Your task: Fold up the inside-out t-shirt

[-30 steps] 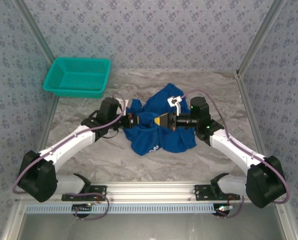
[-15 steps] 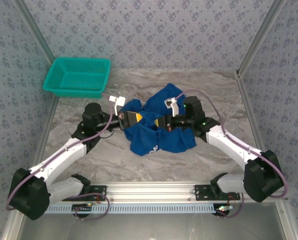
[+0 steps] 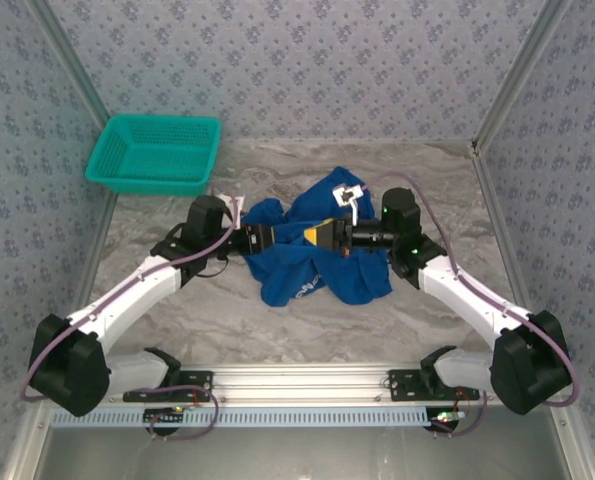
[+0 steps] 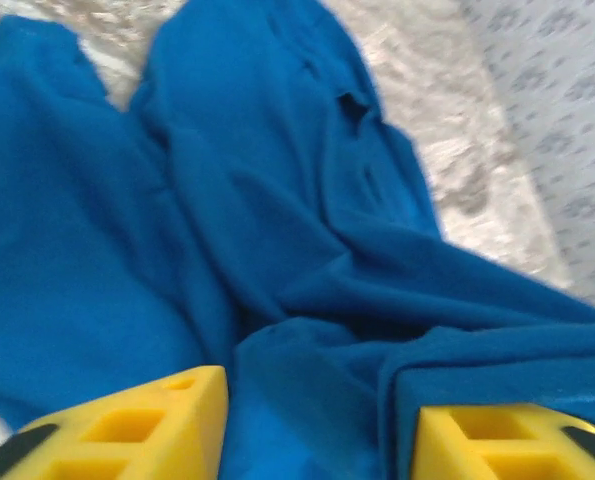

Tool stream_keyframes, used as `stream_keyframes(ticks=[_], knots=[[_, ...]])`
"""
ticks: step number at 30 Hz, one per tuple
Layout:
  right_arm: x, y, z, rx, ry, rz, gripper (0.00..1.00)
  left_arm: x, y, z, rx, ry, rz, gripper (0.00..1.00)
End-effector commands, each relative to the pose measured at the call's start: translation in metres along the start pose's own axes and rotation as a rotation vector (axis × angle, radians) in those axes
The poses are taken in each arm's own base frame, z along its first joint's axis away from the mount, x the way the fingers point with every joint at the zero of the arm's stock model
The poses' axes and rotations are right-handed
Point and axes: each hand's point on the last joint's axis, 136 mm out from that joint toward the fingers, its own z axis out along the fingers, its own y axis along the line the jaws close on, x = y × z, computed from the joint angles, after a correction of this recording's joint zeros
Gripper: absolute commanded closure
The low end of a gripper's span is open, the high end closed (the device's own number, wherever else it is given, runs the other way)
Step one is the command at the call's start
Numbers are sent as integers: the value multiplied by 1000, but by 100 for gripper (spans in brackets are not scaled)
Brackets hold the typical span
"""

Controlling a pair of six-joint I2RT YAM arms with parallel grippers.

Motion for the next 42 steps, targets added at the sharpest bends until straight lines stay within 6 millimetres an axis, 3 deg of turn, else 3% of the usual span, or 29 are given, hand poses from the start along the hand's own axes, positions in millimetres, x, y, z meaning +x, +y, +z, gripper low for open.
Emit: stream_keyframes(ticks=[1,4,8,11,16,21,28,33,36,42], knots=[[-3,-9,0,59,30,-44,93,-7,13,-23,-137,-52,57,45],[6,-27,3,144,69,-30,94,-13,5,-41,-124,-136,106,38],[11,-36,8,169,89,-4,97,-11,-32,-59,55,-221,205,30],[13,-38,10,176,104,5,97,0,-51,-61,120,-188,312,30],[14,-33,11,158,121,18,98,30,-100,-52,321,-84,539,30],[16,-26,9,121,142,63,99,50,-112,-23,382,46,660,27],[15,-25,0,106,142,107,100,44,-106,6,347,8,803,23],[11,-21,-2,95,130,107,100,61,-108,24,415,117,810,23],[11,-26,-4,125,126,104,100,76,-117,22,509,205,775,30],[13,-60,-22,391,98,33,100,97,-143,-8,686,359,646,53]])
